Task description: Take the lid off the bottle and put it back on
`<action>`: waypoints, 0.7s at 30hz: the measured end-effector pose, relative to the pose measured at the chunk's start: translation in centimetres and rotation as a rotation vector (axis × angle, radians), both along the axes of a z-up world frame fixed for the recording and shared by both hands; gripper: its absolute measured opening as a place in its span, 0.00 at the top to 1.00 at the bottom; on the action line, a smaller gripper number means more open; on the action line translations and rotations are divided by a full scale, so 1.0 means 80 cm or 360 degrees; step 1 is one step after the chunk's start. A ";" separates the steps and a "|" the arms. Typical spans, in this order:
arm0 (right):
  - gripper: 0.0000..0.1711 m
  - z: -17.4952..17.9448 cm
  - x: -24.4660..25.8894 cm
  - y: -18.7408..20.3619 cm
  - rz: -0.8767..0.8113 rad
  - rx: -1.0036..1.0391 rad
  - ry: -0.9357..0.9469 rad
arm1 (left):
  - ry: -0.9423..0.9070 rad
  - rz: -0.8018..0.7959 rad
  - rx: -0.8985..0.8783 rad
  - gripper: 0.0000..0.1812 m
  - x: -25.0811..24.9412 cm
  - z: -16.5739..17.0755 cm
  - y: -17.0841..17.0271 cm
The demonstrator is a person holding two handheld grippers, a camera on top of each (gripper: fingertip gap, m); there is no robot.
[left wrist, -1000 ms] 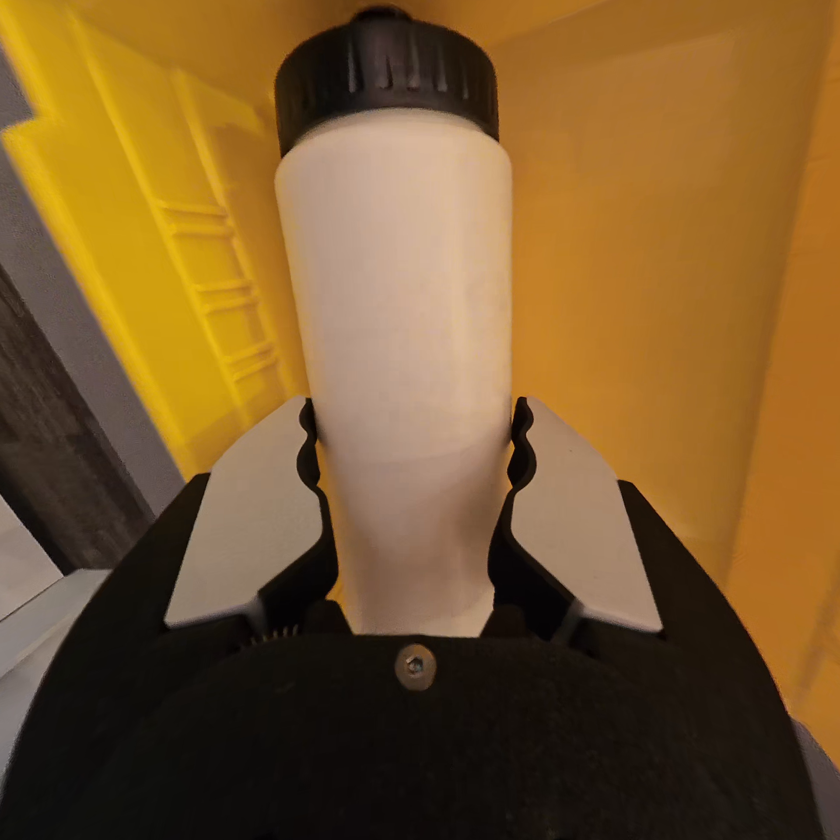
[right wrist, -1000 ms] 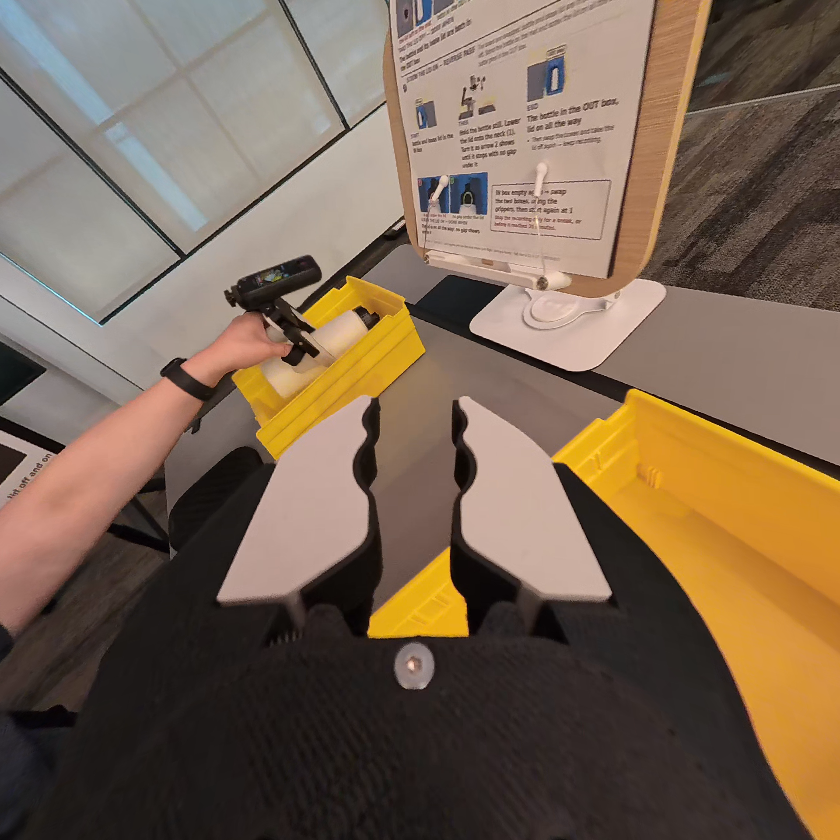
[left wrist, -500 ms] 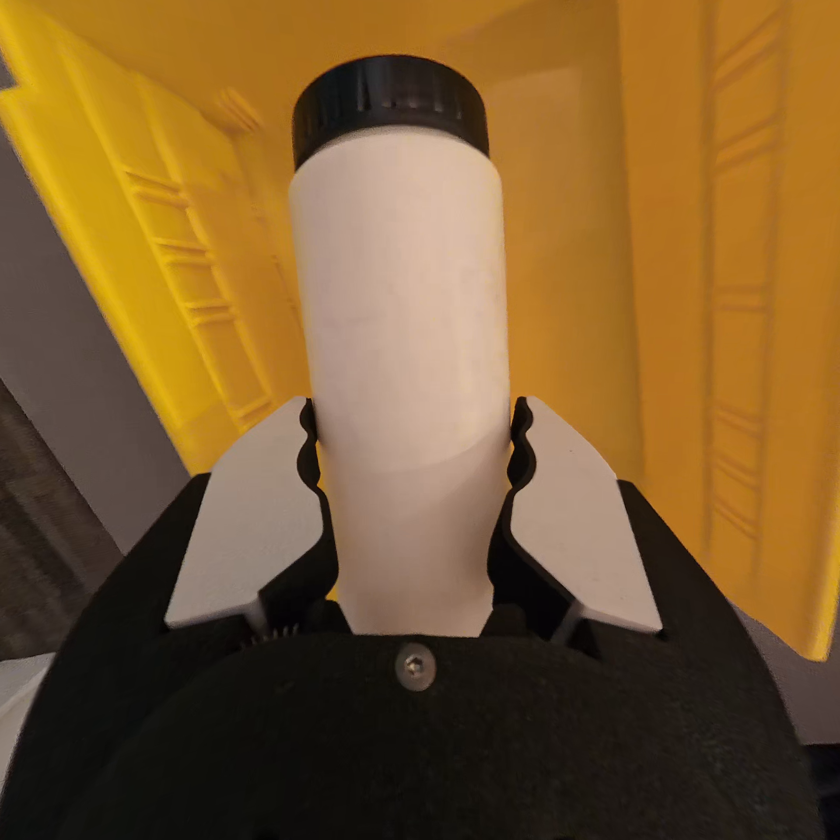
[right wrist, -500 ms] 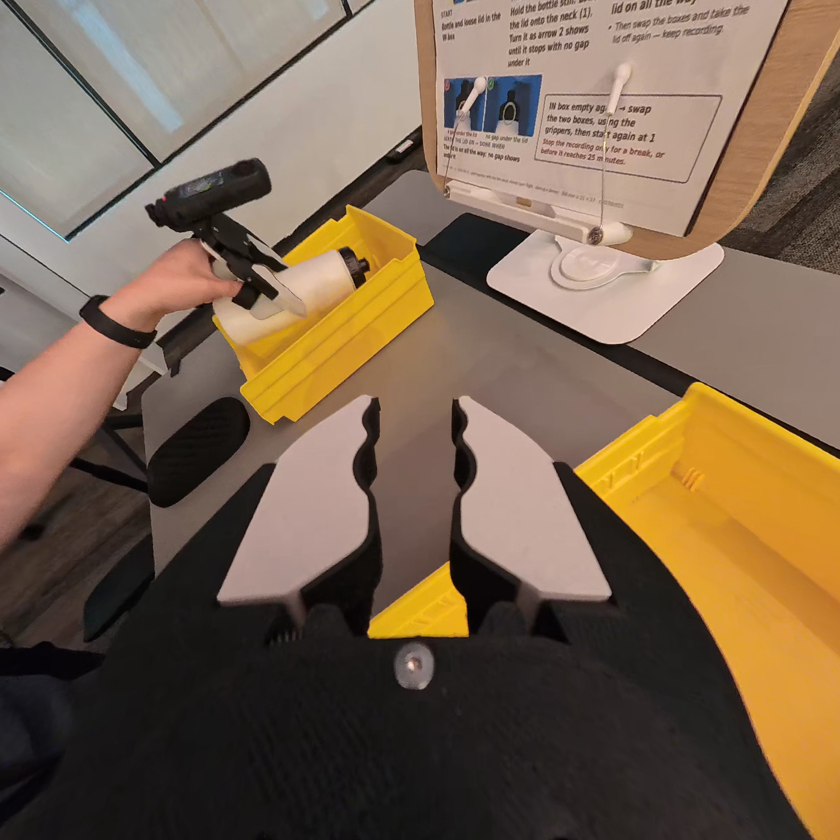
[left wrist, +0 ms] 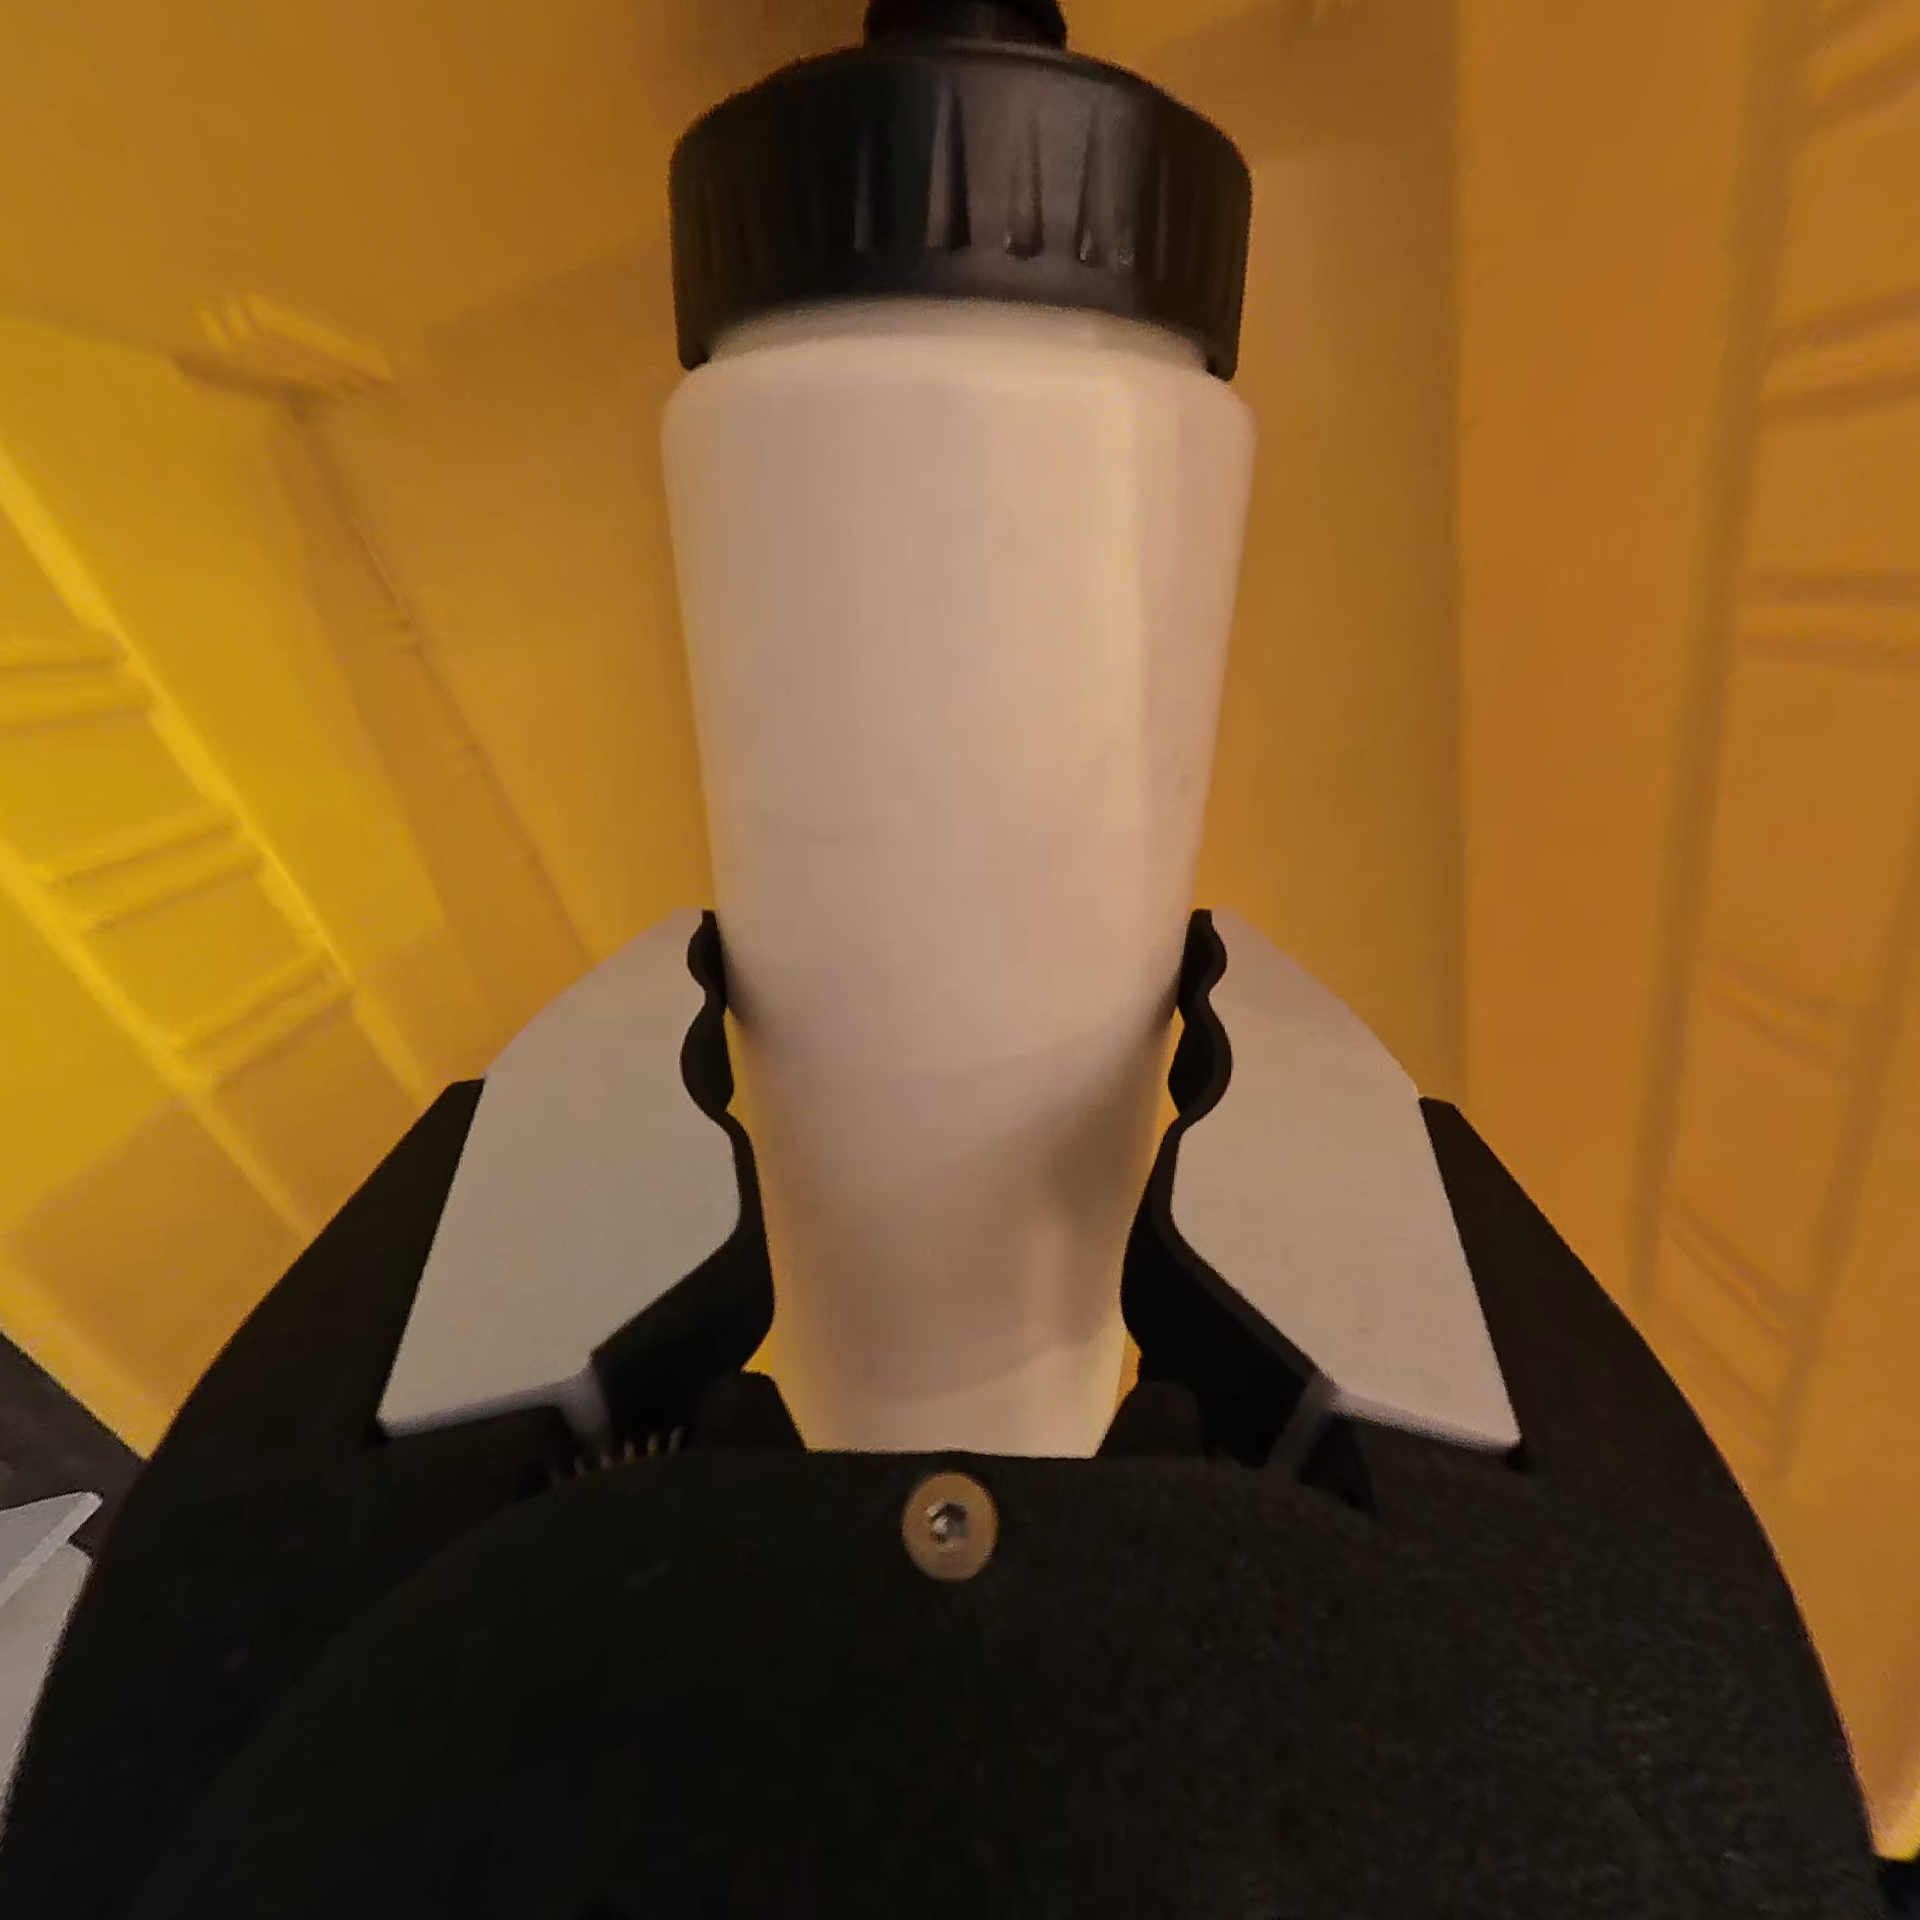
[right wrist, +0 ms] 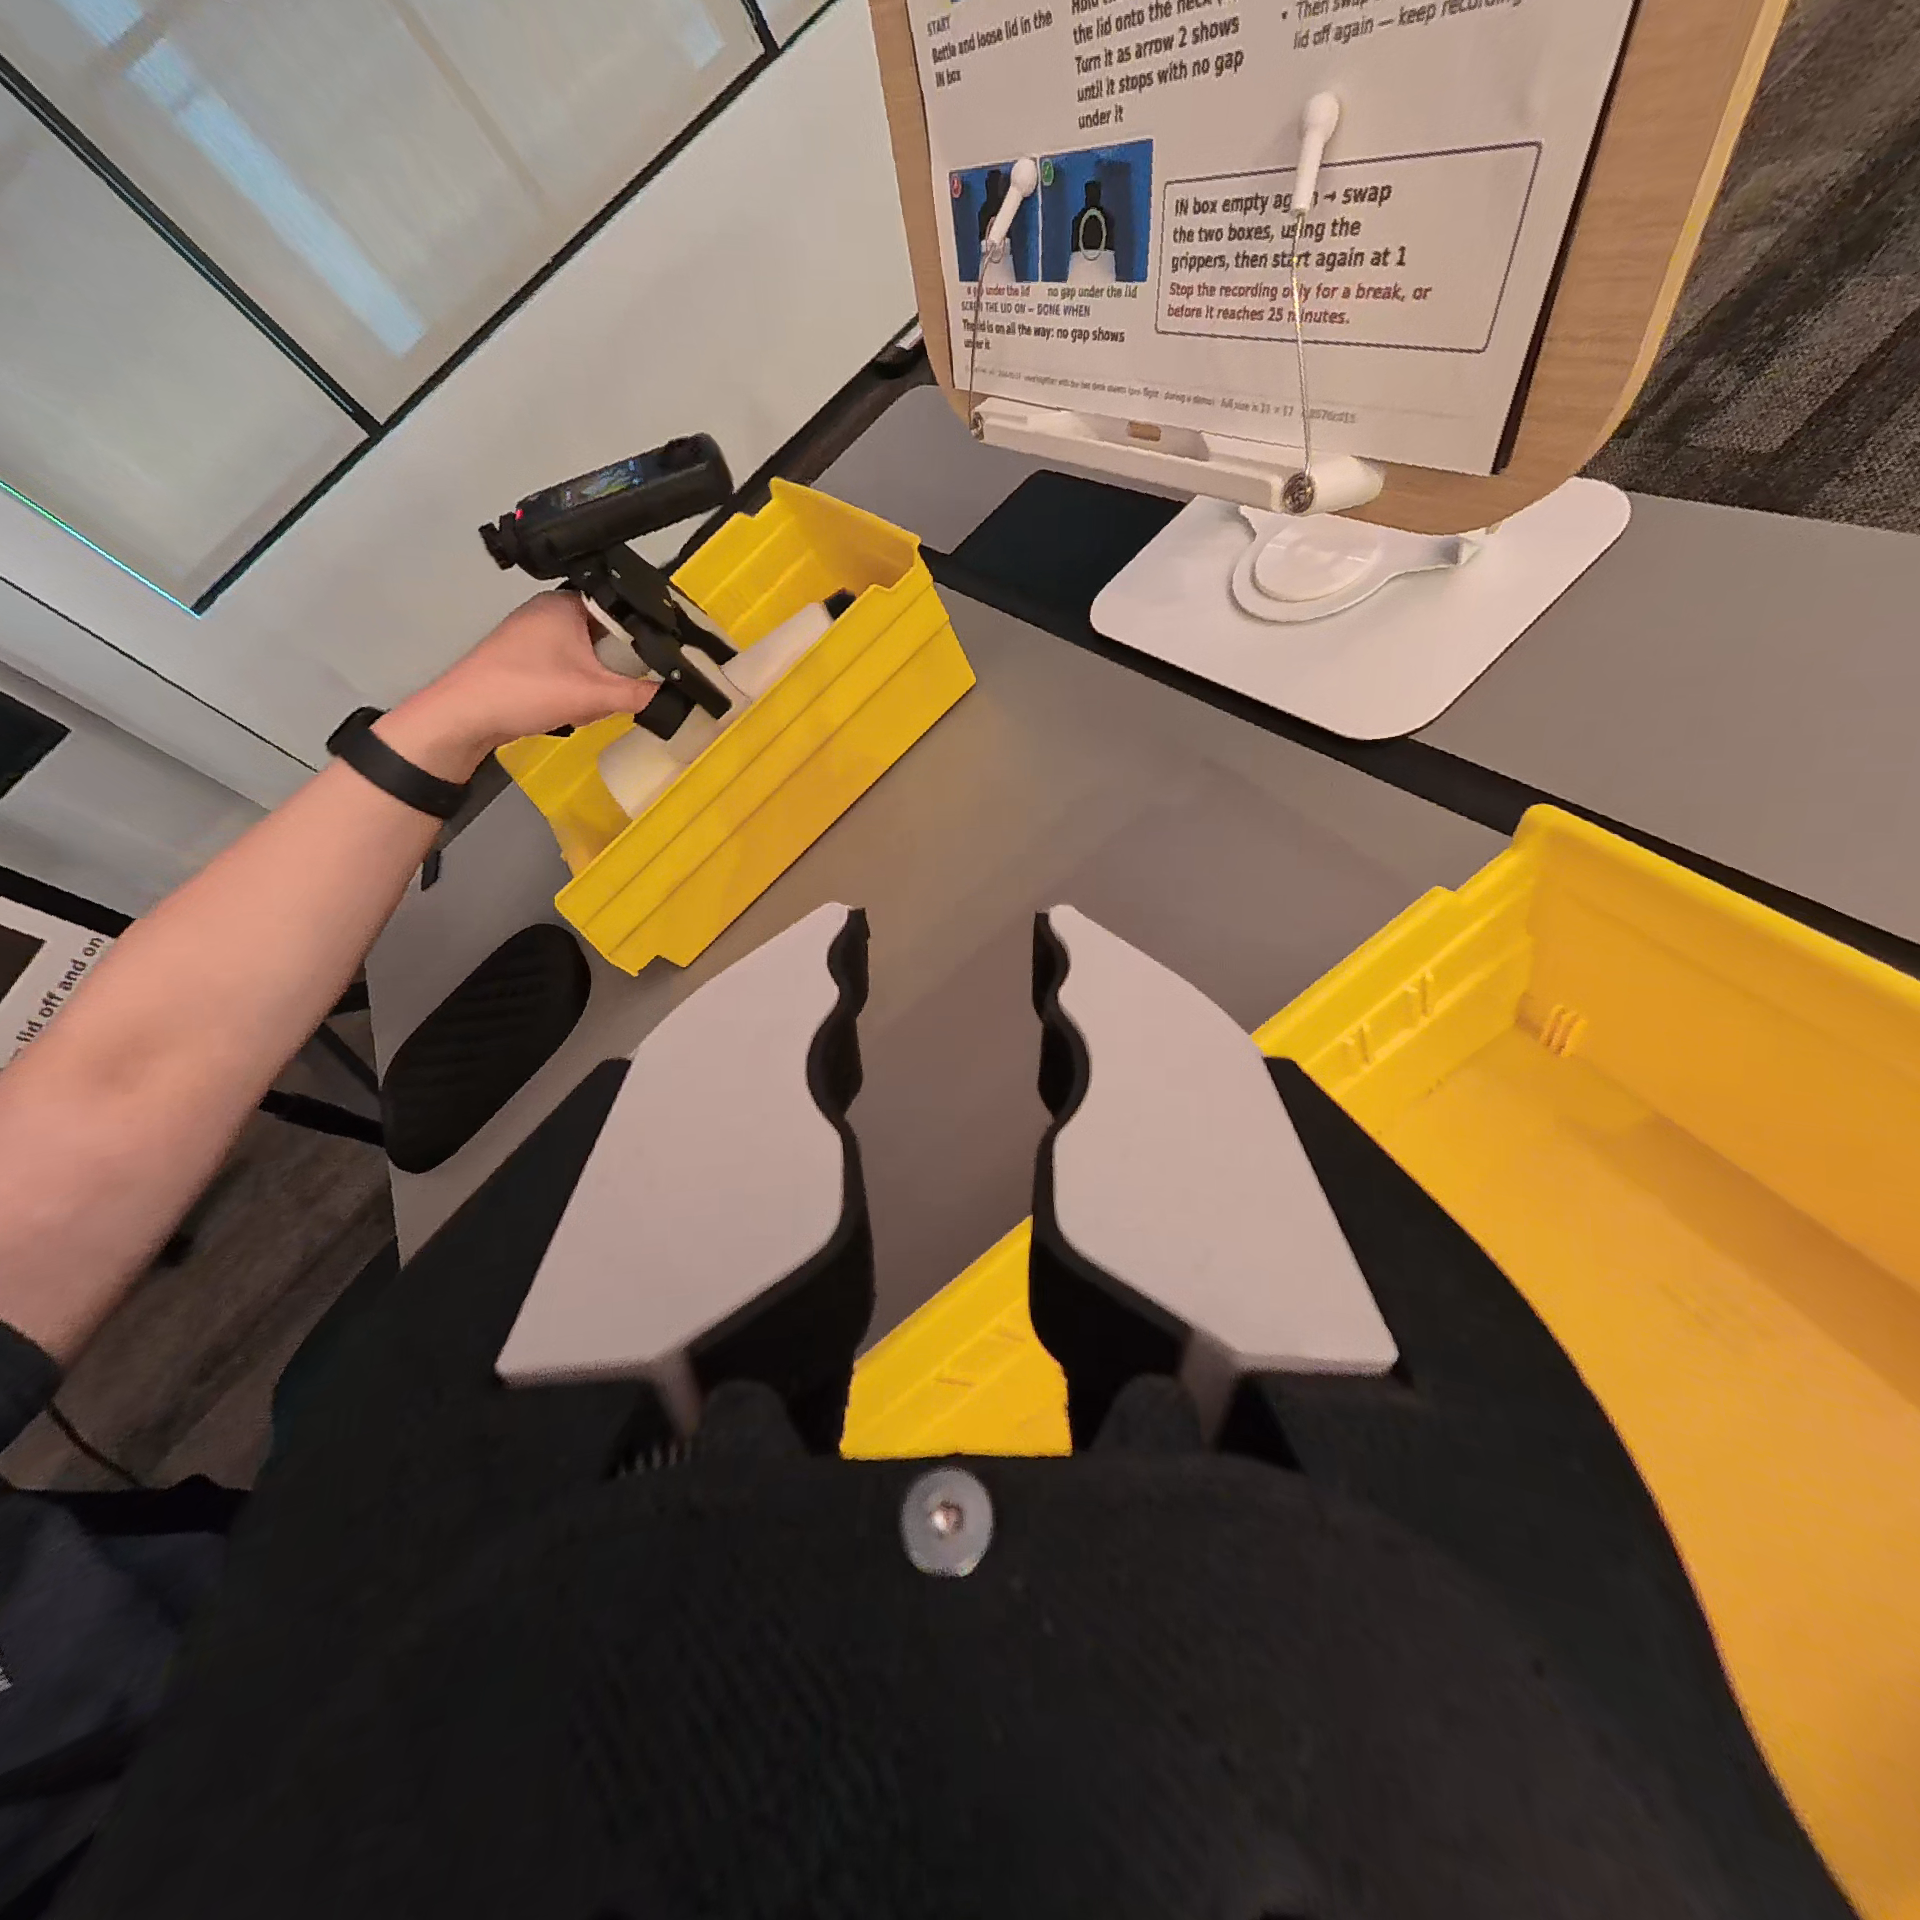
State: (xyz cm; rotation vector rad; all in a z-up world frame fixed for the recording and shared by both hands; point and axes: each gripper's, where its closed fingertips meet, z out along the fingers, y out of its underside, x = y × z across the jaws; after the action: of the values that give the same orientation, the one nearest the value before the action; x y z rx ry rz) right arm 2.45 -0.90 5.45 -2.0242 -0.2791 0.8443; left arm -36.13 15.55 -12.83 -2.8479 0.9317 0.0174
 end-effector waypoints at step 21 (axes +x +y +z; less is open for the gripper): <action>0.82 -0.010 -0.015 0.006 0.0046 -0.0007 -0.0113 | -0.0376 -0.0104 0.0310 0.53 0.017 0.076 0.003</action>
State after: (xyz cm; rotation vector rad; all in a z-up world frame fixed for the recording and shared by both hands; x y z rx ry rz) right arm 1.28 -0.40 4.61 -2.0613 -0.3473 0.7922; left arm -34.76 15.75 -6.72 -2.5711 0.9173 -0.2185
